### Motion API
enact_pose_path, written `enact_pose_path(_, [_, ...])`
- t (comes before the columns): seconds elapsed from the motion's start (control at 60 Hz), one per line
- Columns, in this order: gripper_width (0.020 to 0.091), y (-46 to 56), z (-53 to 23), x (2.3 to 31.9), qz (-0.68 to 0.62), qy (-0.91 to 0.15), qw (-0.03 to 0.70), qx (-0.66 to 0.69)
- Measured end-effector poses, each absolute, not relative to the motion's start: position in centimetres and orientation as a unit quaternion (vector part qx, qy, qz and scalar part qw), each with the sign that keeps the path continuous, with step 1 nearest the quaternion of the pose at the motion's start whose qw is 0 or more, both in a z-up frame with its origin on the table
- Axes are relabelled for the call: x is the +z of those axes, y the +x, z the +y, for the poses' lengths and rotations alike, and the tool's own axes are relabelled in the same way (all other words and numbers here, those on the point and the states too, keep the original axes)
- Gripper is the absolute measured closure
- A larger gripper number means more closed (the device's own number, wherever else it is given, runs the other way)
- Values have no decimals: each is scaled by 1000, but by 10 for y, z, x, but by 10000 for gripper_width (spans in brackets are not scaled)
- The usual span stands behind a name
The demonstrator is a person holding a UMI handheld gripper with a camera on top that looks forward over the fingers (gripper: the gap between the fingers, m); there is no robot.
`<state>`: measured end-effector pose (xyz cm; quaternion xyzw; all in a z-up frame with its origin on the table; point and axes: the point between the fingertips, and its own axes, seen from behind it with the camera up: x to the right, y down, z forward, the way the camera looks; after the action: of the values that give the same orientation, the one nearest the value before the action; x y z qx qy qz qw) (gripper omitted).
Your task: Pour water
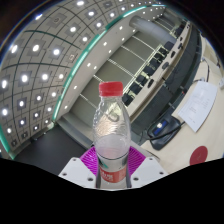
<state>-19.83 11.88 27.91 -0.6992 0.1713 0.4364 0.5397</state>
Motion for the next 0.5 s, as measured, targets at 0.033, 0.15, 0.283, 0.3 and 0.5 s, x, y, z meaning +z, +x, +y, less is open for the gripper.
enact_pose_path(0.033, [763,-181,123,278,149,-709,563,399])
enact_pose_path(0.15, [762,-124,135,254,68,-743,615,256])
enact_pose_path(0.283, [765,-72,150,199,-4,-772,624,117])
enact_pose_path(0.3, [764,-69,151,192,-12,-775,622,107])
enact_pose_path(0.5, [762,-46,150,119,-44,-805,589,48])
